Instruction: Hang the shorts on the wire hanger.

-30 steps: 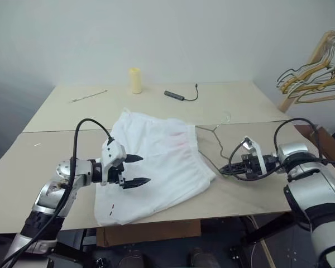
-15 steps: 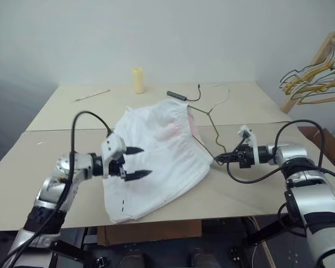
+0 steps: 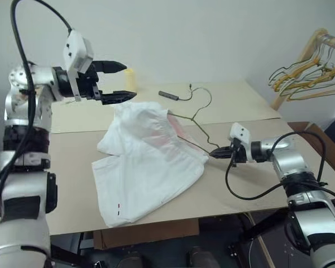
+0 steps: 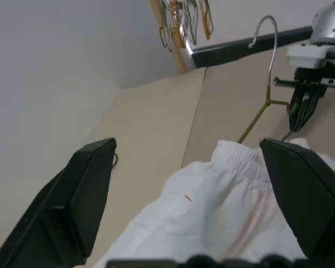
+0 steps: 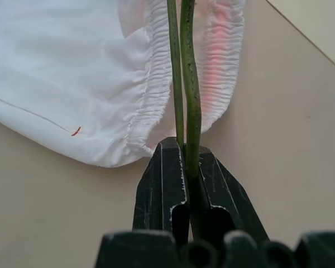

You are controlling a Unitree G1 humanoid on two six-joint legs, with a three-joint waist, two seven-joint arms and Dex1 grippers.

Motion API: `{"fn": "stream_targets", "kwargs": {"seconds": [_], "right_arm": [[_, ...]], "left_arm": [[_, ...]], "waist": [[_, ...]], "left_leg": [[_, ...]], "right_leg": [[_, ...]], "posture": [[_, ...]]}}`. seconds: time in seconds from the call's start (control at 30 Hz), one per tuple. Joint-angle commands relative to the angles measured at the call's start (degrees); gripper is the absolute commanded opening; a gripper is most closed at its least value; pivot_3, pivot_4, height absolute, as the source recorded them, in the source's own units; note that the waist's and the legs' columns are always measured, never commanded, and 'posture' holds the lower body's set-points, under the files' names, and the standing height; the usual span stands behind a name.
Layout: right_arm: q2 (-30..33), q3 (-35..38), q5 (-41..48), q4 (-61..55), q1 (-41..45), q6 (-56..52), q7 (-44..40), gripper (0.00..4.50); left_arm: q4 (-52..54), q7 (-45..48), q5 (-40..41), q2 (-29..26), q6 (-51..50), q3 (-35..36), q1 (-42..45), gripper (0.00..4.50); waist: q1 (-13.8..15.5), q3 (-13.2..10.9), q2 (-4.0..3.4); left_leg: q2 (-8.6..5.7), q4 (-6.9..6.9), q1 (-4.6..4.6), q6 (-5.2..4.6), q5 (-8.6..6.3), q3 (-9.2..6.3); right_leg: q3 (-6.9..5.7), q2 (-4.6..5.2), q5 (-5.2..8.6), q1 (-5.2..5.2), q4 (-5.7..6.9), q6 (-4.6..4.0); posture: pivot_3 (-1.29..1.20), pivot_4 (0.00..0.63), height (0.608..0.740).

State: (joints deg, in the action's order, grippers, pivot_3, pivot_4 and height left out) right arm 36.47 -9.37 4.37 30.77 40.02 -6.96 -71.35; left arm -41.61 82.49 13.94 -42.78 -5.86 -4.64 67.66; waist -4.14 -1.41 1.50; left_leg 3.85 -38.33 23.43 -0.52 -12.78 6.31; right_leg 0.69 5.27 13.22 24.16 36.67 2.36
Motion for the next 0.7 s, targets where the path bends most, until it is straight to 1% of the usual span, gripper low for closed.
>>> {"fn": "stream_targets", "kwargs": {"seconds": [0.03, 0.2, 0.27, 0.43, 0.5, 0.53, 0.57, 0.63, 0.7], "right_arm": [[0.6, -0.5, -1.7, -6.1, 0.0, 3.1, 1.5, 0.0], [-0.1, -0.9, -2.8, -10.2, 0.3, 1.9, 3.7, 0.0], [-0.1, -1.2, -3.0, -11.8, 0.6, 1.1, 4.0, 0.0], [-0.1, -1.2, -2.9, -14.4, 0.9, -1.1, 4.8, 0.0], [0.3, -1.4, -3.0, -15.2, 0.6, -1.8, 4.3, 0.0], [0.4, -1.4, -3.0, -15.3, 0.5, -2.3, 4.2, 0.0], [0.5, -1.4, -3.0, -15.4, 0.4, -2.5, 4.2, 0.0], [0.8, -1.2, -3.0, -16.3, -0.3, -2.9, 4.2, 0.0], [1.0, -1.2, -2.9, -17.0, -0.7, -3.3, 4.2, 0.0]], "left_arm": [[-8.5, 7.7, -4.4, 0.3, 4.8, -3.1, 5.1, 4.47], [-16.6, 10.0, -5.9, 3.9, 8.0, -7.6, 9.3, 4.47], [-18.6, 10.0, -6.0, 5.2, 9.5, -10.6, 10.3, 4.47], [-20.0, 10.0, -3.9, 7.0, 10.6, -17.1, 11.4, 4.47], [-20.5, 10.0, -3.5, 7.6, 11.3, -18.6, 11.7, 4.47], [-20.8, 10.0, -3.4, 7.8, 11.8, -19.1, 11.7, 4.09], [-21.6, 10.0, -4.2, 8.1, 11.8, -19.3, 12.0, 3.94], [-22.9, 10.0, -5.0, 8.8, 11.6, -19.7, 12.2, 3.42], [-23.5, 10.0, -5.2, 9.2, 11.4, -20.1, 12.4, 2.73]], "waist": [[-0.2, 0.0, 0.0], [0.1, 0.0, 0.0], [0.2, 0.0, 0.0], [0.1, 0.0, 0.0], [0.0, 0.0, 0.0], [0.0, 0.0, 0.01], [0.0, 0.0, 0.01], [-0.1, 0.0, 0.0], [-0.1, 0.0, 0.0]], "left_leg": [[0.0, 0.0, 0.0, 0.0, 0.0, 0.02], [0.01, -0.04, 0.06, 0.0, 0.0, 0.0], [0.01, -0.06, 0.1, -0.01, -0.01, -0.01], [0.01, -0.09, 0.26, -0.02, -0.02, -0.02], [0.02, -0.14, 0.3, -0.03, -0.02, -0.04], [0.02, -0.16, 0.31, -0.04, -0.03, -0.04], [0.03, -0.18, 0.31, -0.05, -0.03, -0.04], [0.03, -0.23, 0.32, -0.08, -0.05, -0.04], [0.04, -0.31, 0.34, -0.12, -0.09, -0.04]], "right_leg": [[0.01, 0.01, 0.0, 0.02, -0.01, 0.0], [0.0, 0.01, 0.03, 0.08, 0.07, -0.01], [0.01, 0.02, 0.04, 0.09, 0.07, 0.0], [0.01, 0.02, 0.04, 0.21, 0.08, 0.0], [0.01, 0.01, 0.04, 0.23, 0.1, 0.0], [0.01, 0.01, 0.04, 0.24, 0.11, 0.0], [0.01, 0.01, 0.04, 0.24, 0.11, 0.0], [0.0, 0.01, 0.05, 0.24, 0.12, 0.0], [0.0, 0.01, 0.06, 0.24, 0.15, 0.0]], "posture": [[-0.03, 0.0, 0.74], [-0.03, 0.0, 0.74], [-0.03, 0.0, 0.74], [-0.04, 0.0, 0.74], [-0.05, 0.0, 0.74], [-0.06, 0.0, 0.74], [-0.06, 0.0, 0.74], [-0.06, 0.0, 0.74], [-0.07, 0.0, 0.74]]}}
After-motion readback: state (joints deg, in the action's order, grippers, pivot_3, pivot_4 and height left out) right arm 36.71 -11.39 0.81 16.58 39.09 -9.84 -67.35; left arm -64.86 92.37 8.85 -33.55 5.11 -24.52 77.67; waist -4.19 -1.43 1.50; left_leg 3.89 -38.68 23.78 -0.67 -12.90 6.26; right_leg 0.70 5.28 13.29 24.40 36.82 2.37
